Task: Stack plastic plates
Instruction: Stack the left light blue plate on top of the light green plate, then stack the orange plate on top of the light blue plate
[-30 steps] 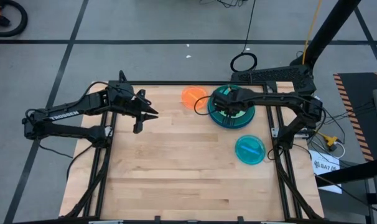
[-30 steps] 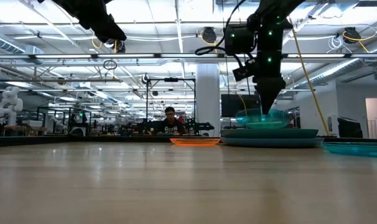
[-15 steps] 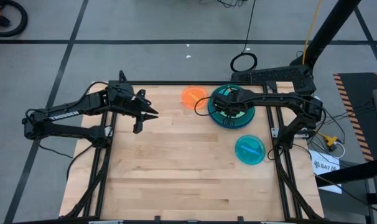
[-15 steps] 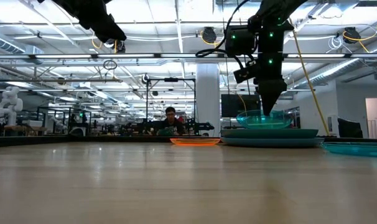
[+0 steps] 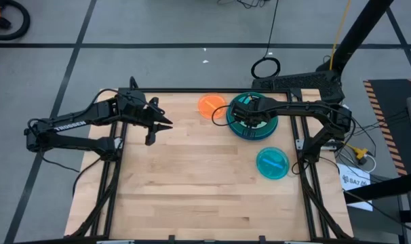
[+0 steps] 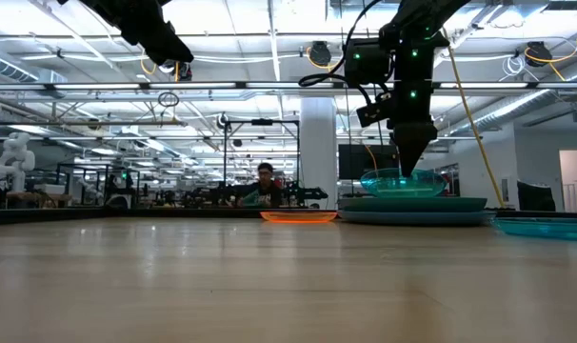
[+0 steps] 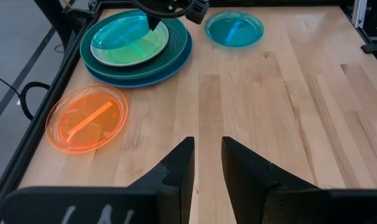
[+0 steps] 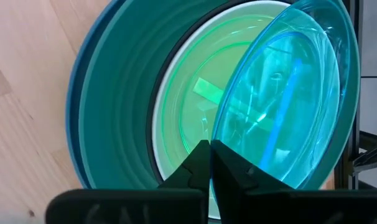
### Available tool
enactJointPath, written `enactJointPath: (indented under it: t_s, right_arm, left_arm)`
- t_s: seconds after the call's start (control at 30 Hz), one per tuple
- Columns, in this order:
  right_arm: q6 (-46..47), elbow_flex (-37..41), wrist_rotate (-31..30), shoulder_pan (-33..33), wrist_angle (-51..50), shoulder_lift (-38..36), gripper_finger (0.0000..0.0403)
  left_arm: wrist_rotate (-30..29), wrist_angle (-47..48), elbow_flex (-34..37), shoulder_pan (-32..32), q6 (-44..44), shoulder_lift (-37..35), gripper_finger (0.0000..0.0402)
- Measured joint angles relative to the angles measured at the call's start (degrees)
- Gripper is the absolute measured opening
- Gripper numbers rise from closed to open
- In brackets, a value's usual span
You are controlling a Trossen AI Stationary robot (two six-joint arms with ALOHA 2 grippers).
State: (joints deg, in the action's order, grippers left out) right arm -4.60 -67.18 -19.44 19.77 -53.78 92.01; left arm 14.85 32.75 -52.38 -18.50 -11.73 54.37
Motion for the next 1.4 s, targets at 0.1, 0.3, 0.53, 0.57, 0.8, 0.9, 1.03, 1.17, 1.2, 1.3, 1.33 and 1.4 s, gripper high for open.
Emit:
enactJointPath:
  t_s: [0.1, 0.3, 0.53, 0.57, 0.8, 0.9, 1.03, 1.17, 1.2, 1.3, 1.33, 1.4]
  right_arm:
    - [0.0, 0.0, 0.0, 0.0, 0.0, 0.0, 0.0006]
    - [0.9, 0.0, 0.0, 0.0, 0.0, 0.0, 0.0025]
    - [1.8, 0.0, 0.0, 0.0, 0.3, 0.0, 0.0070]
    - [2.0, 0.0, 0.0, 0.0, 0.3, 0.0, 0.0075]
    - [2.0, 0.0, 0.0, 0.0, 0.4, 0.0, 0.0101]
    - [3.1, 0.0, 0.2, 0.0, 0.4, 0.0, 0.0106]
    - [6.7, -0.2, 1.7, -0.1, 0.2, 0.0, 0.0106]
    - [13.1, -1.4, 5.4, -0.6, -0.5, 0.1, 0.0106]
    - [14.7, -1.9, 6.2, -0.8, -1.0, 0.1, 0.0106]
    - [18.5, -3.6, 8.8, -2.3, -2.1, 0.1, 0.0106]
    - [19.1, -4.0, 9.7, -2.9, -2.2, 0.1, 0.0106]
    - [19.9, -4.7, 10.9, -4.6, -2.2, 0.1, 0.0106]
  left_arm:
    - [0.0, 0.0, 0.0, 0.0, 0.0, 0.0, 0.0088]
    - [0.0, 0.0, 0.0, 0.0, 0.0, 0.0, 0.0088]
    - [0.0, 0.0, 0.0, 0.0, 0.0, 0.0, 0.0088]
    - [0.0, 0.0, 0.0, 0.0, 0.0, 0.0, 0.0088]
    - [0.0, 0.0, 0.0, 0.0, 0.0, 0.0, 0.0088]
    - [0.0, 0.1, 0.0, 0.0, 0.0, 0.0, 0.0088]
    - [0.0, 0.1, 0.0, 0.0, 0.0, 0.0, 0.0088]
    - [0.0, 0.1, 0.0, 0.0, 0.0, 0.0, 0.0088]
    - [0.0, 0.0, 0.0, 0.0, 0.1, 0.0, 0.0088]
    - [0.0, 0.1, 0.0, 0.0, 0.4, 0.0, 0.0088]
    - [0.0, 0.1, 0.0, 0.0, 0.7, 0.0, 0.0088]
    - [0.0, 0.1, 0.0, 0.0, 1.4, 0.0, 0.0088]
